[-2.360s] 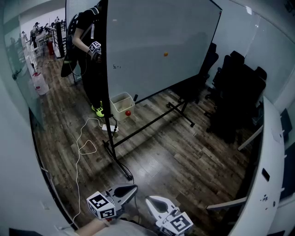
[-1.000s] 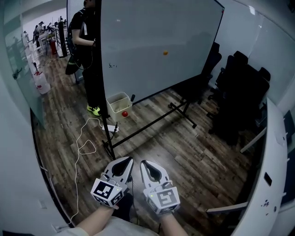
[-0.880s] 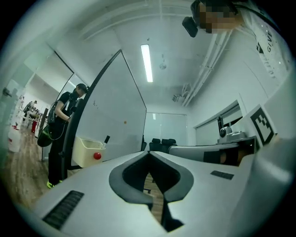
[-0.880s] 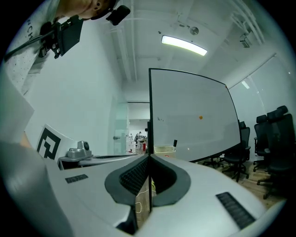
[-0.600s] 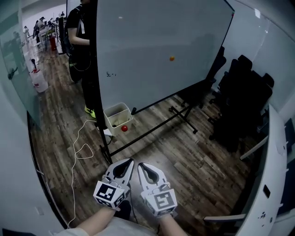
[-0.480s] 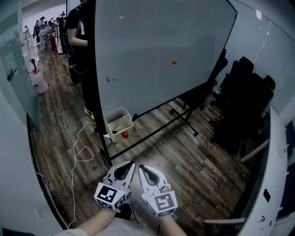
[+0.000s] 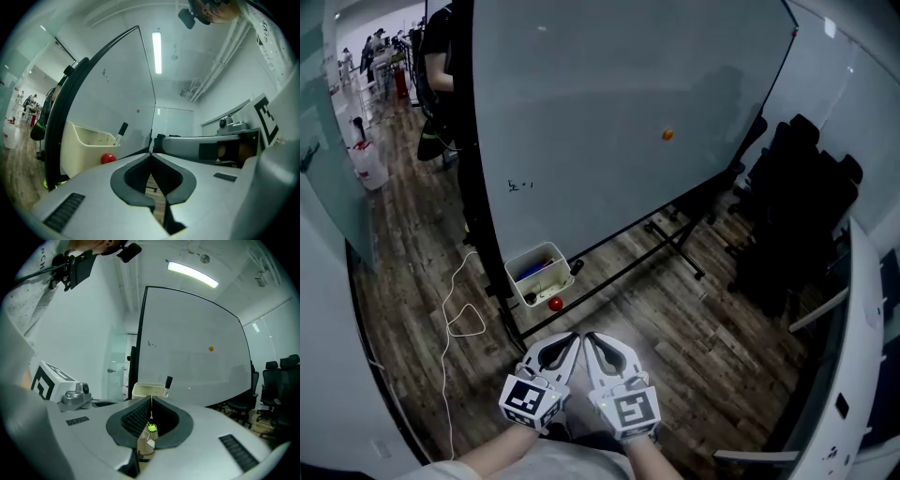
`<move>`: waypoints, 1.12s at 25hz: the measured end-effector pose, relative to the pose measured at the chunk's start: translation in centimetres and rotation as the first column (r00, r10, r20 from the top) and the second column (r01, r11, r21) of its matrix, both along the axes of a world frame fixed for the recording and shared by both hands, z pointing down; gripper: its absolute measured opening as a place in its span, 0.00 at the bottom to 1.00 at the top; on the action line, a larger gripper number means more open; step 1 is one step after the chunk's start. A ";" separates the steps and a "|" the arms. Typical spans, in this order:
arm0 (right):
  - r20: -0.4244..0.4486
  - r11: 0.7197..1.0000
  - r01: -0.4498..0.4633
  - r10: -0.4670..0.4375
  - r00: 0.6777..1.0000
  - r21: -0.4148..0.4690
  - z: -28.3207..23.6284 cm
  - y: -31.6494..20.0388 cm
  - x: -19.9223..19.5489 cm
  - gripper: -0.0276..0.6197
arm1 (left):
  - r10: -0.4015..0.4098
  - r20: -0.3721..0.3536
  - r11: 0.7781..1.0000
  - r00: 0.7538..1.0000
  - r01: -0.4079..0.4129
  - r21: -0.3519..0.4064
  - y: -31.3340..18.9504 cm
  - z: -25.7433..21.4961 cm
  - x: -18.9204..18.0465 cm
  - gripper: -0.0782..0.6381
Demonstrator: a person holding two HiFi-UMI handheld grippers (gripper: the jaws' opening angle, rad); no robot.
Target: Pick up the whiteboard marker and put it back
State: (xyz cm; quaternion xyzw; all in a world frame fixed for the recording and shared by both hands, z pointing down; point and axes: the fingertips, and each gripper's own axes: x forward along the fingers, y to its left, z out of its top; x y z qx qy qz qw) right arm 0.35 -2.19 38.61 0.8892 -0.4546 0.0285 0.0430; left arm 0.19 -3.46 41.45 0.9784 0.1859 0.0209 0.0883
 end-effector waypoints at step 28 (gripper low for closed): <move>-0.028 0.815 0.575 -0.578 0.816 -0.073 2.8 -1.6 7.9 0.07 | -0.462 0.052 0.887 0.886 0.462 -0.006 0.3 2.4 7.1 0.13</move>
